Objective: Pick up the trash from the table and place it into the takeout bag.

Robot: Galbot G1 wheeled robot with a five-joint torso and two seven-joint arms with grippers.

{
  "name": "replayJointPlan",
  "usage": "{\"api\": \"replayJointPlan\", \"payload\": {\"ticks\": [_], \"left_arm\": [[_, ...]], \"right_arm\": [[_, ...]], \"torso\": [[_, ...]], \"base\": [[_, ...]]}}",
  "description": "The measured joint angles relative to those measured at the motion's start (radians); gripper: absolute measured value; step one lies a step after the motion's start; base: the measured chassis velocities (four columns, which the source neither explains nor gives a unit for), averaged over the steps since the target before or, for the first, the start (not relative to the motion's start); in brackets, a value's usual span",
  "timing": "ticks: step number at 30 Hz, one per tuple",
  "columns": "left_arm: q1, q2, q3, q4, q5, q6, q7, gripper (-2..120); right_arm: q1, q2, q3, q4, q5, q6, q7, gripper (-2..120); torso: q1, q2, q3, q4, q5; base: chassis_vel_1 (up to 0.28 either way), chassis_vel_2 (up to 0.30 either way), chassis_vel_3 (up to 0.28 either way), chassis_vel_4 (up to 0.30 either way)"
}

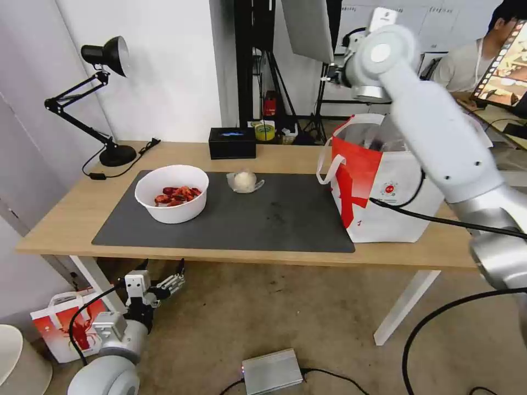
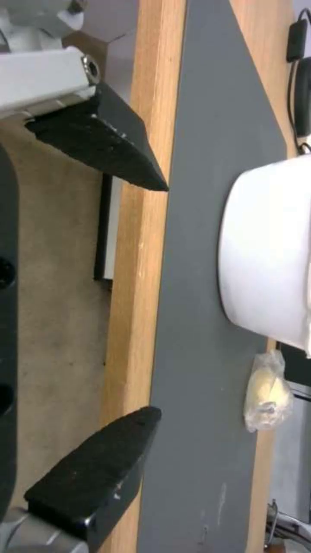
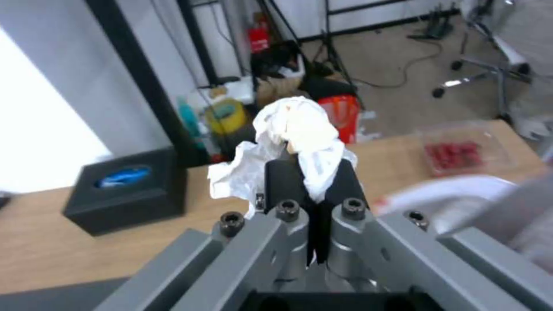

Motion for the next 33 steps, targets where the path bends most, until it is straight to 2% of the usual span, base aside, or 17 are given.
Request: {"api": "replayJointPlan", "payload": {"ticks": [3, 4, 8, 13, 22, 25, 26, 29, 30, 33], "left_arm": [[0.002, -0.003, -0.002, -0.002, 0.0, 0.0, 0.0, 100], [0.002, -0.003, -0.002, -0.002, 0.0, 0.0, 0.0, 100], [0.002, -0.008, 0.007, -0.006, 0.006, -0.001, 0.001, 100], [0.002, -0.01, 0.012, -0.01, 0.011, -0.001, 0.001, 100], [0.008, -0.009, 0.012, -0.02, 0.015, -0.001, 0.001, 100], [0.01, -0.008, 0.01, -0.021, 0.015, -0.002, 0.001, 100], [0.01, -0.008, 0.01, -0.021, 0.015, -0.002, 0.001, 100], [0.01, -0.008, 0.01, -0.021, 0.015, -0.002, 0.001, 100], [0.01, -0.008, 0.01, -0.021, 0.015, -0.002, 0.001, 100], [0.01, -0.008, 0.01, -0.021, 0.015, -0.002, 0.001, 100]], "right_arm": [[-0.031, -0.078, 0.001, 0.061, 0.051, 0.0, 0.032, 0], [-0.031, -0.078, 0.001, 0.061, 0.051, 0.0, 0.032, 0], [-0.063, -0.167, 0.0, 0.112, 0.103, 0.0, 0.06, 0], [-0.114, -0.229, 0.012, 0.157, 0.135, 0.0, 0.072, 0], [-0.178, -0.26, 0.035, 0.164, 0.163, 0.0, 0.079, 0], [-0.184, -0.26, 0.04, 0.157, 0.176, 0.0, 0.08, 11], [-0.184, -0.26, 0.04, 0.157, 0.176, 0.0, 0.08, 11], [-0.181, -0.252, 0.041, 0.145, 0.189, 0.001, 0.094, 28], [-0.181, -0.252, 0.041, 0.145, 0.189, 0.001, 0.094, 28], [-0.175, -0.246, 0.038, 0.133, 0.197, 0.001, 0.108, 41]], "torso": [[0.0, 0.0, 0.0, -0.0001, 0.0003], [0.0, 0.0, 0.0, -0.0001, 0.0003], [0.0, 0.0, 0.0, -0.0003, 0.0001], [0.0, 0.0, 0.0, -0.0002, 0.0001], [0.0, 0.0, 0.0, -0.0001, 0.0], [0.0, 0.0, 0.0, -0.0001, 0.0], [0.0, 0.0, 0.0, -0.0001, 0.0], [0.0, 0.0, 0.0, 0.0, -0.0001], [0.0, 0.0, 0.0, 0.0, -0.0001], [0.0, 0.0, 0.0, -0.0001, -0.0002]], "base": [[0.0, 0.0, 0.0, 0.0], [0.0, 0.0, 0.0, 0.0], [0.0, 0.0, 0.0, 0.0], [0.0, 0.0, 0.0, 0.0], [0.0, 0.0, 0.0, 0.0], [0.0, 0.0, 0.0, 0.0], [0.0, 0.0, 0.0, 0.0], [0.0, 0.0, 0.0, 0.0], [0.0, 0.0, 0.0, 0.0], [0.0, 0.0, 0.0, 0.0]]}}
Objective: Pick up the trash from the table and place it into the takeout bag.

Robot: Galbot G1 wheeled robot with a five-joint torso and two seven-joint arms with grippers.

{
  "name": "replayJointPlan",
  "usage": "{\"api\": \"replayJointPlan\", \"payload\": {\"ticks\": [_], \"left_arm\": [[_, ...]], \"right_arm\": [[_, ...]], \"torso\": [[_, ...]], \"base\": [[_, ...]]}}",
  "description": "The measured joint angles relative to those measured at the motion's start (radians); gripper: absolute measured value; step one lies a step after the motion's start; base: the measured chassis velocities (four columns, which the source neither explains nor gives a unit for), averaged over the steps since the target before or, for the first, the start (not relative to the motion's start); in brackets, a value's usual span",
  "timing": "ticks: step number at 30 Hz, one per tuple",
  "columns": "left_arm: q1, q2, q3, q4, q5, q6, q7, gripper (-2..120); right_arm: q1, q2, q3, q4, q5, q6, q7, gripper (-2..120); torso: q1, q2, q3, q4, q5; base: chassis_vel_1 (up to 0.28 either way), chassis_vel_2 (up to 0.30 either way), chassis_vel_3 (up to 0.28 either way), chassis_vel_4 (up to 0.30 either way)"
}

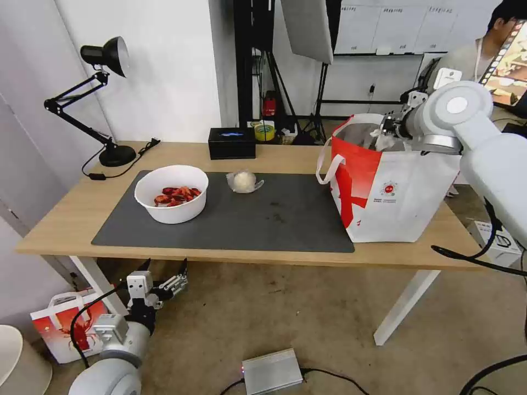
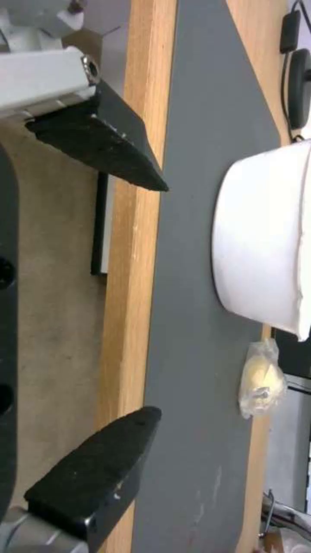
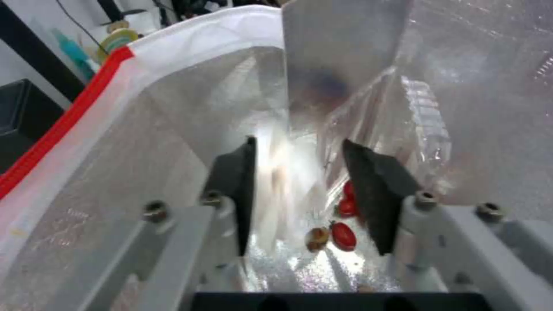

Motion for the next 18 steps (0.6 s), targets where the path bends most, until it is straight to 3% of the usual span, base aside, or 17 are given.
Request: {"api": "replayJointPlan", "payload": {"ticks": [12, 15, 18], "left_arm": [[-0.006, 0.0, 0.002, 0.003, -0.001, 0.0, 0.0, 100], [-0.003, -0.002, 0.003, 0.002, -0.001, 0.0, 0.0, 100], [-0.001, -0.002, 0.002, -0.001, -0.001, 0.0, 0.0, 100]], "right_arm": [[-0.004, -0.002, 0.006, 0.01, 0.007, 0.003, -0.006, 84], [-0.022, -0.005, 0.018, 0.037, -0.056, 0.068, -0.089, 96], [-0.045, -0.008, 0.02, 0.059, -0.15, 0.16, -0.182, 99]], "torso": [[0.0, 0.0, 0.0, 0.0, 0.0], [0.0, 0.0, 0.0, 0.0, -0.0001], [0.0, 0.0, 0.0, 0.0001, -0.0001]], "base": [[0.0, 0.0, 0.0, 0.0], [0.0, 0.0, 0.0, 0.0], [0.0, 0.0, 0.0, 0.0]]}}
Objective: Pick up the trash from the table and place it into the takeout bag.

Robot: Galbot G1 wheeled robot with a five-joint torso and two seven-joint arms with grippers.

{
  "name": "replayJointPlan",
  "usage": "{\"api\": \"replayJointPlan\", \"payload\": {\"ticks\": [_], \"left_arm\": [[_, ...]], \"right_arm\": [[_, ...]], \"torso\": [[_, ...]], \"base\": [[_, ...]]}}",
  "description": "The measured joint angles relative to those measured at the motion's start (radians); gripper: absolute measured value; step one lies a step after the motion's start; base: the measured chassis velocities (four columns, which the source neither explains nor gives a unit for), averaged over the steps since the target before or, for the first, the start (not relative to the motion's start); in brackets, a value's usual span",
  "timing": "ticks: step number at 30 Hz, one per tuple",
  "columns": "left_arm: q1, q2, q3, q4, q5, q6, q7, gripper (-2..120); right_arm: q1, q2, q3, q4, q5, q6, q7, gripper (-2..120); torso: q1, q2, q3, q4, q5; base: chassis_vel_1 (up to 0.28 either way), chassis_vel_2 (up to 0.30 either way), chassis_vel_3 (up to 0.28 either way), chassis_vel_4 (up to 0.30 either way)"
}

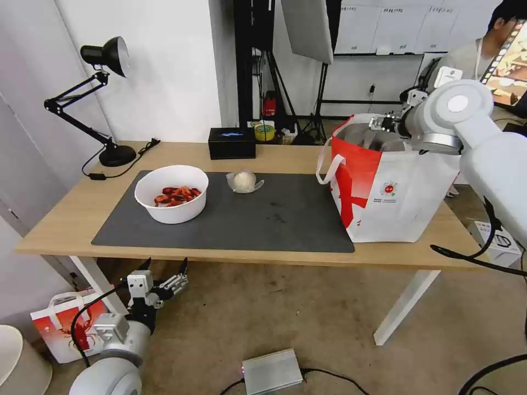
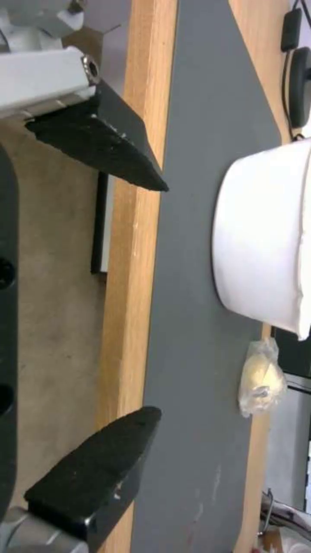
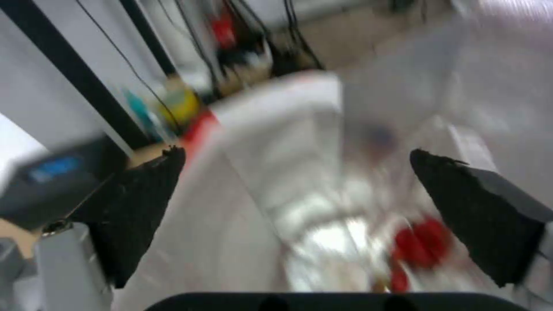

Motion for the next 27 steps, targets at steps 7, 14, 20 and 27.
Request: {"api": "replayJointPlan", "payload": {"ticks": [7, 14, 20, 27], "left_arm": [[0.018, -0.002, -0.009, -0.013, 0.002, -0.004, 0.0, 100], [0.028, -0.001, -0.016, -0.02, 0.002, -0.01, 0.0, 100], [0.033, 0.0, -0.017, -0.022, 0.002, -0.01, 0.0, 100], [0.036, 0.005, -0.022, -0.024, 0.0, -0.01, 0.0, 100]], "right_arm": [[-0.122, -0.039, -0.008, 0.094, -0.295, 0.27, -0.365, 100], [-0.281, -0.111, 0.02, 0.193, -0.474, 0.385, -0.597, 100], [-0.432, -0.185, 0.072, 0.289, -0.554, 0.424, -0.677, 100], [-0.612, -0.259, 0.146, 0.383, -0.615, 0.474, -0.71, 100]], "torso": [[0.0, 0.0, 0.0, 0.0, 0.0002], [0.0, 0.0, 0.0, -0.0001, 0.0004], [0.0, 0.0, 0.0, -0.0001, 0.0002], [0.0, 0.0, 0.0, -0.0002, 0.0003]], "base": [[0.0, 0.0, 0.0, 0.0], [0.0, 0.0, 0.0, 0.0], [0.0, 0.0, 0.0, 0.0], [0.0, 0.0, 0.0, 0.0]]}}
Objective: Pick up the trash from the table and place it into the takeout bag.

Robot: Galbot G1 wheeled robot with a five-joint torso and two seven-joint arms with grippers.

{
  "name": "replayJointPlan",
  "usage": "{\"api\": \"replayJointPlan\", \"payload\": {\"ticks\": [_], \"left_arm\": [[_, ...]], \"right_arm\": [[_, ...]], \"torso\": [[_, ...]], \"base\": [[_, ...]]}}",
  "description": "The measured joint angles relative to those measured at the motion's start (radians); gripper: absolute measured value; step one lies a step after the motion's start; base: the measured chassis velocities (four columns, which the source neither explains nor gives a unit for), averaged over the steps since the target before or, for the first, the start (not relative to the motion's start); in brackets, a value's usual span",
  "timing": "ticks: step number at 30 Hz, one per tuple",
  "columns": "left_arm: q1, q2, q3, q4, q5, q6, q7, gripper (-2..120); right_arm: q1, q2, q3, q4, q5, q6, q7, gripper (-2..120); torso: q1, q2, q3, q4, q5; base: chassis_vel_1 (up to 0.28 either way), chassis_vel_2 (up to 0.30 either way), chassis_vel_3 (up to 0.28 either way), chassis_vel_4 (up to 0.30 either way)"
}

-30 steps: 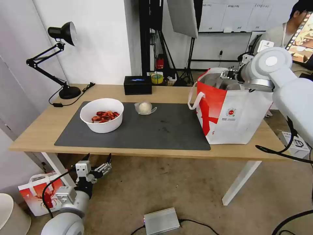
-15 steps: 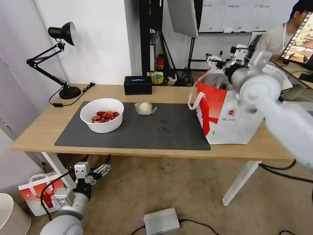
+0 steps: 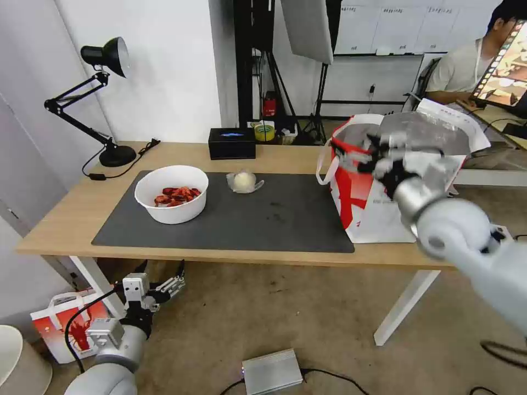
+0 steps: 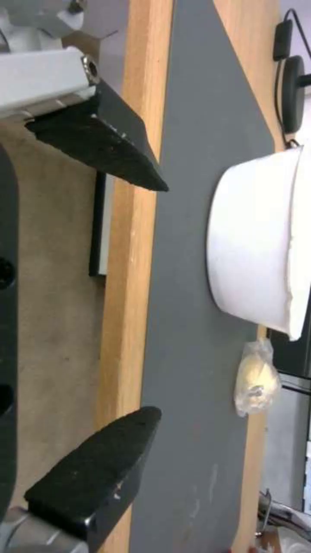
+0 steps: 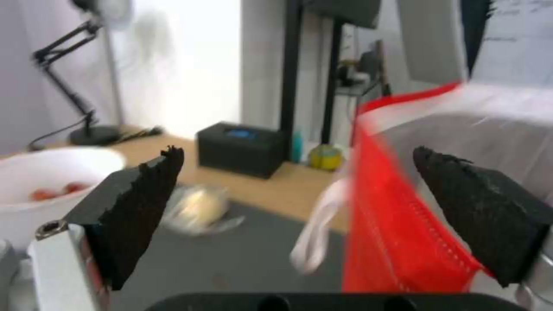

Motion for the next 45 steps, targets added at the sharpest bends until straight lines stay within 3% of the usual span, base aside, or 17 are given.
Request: {"api": "replayJointPlan", "payload": {"ticks": [9, 18, 31, 45], "left_arm": [[-0.003, -0.004, -0.001, -0.005, -0.001, 0.0, 0.0, 100], [-0.003, -0.005, 0.001, 0.0, -0.003, 0.001, 0.0, 100], [0.009, -0.015, -0.007, -0.02, -0.001, 0.004, 0.0, 100], [0.014, -0.02, -0.01, -0.025, 0.0, 0.004, -0.001, 100]], "right_arm": [[-0.211, -0.042, 0.05, 0.136, -0.056, 0.036, 0.035, 100], [-0.159, 0.0, 0.017, 0.073, -0.094, 0.108, 0.062, 100], [-0.23, -0.029, 0.107, 0.217, -0.084, 0.125, 0.094, 100], [-0.463, -0.026, 0.194, 0.298, -0.074, 0.01, 0.182, 100]], "torso": [[0.0, 0.0, 0.0, 0.0001, -0.0002], [0.0, 0.0, 0.0, 0.0003, -0.0002], [0.0, 0.0, 0.0, 0.0001, -0.0003], [0.0, 0.0, 0.0, 0.0, -0.0002]], "base": [[0.0, 0.0, 0.0, 0.0], [0.0, 0.0, 0.0, 0.0], [0.0, 0.0, 0.0, 0.0], [0.0, 0.0, 0.0, 0.0]]}}
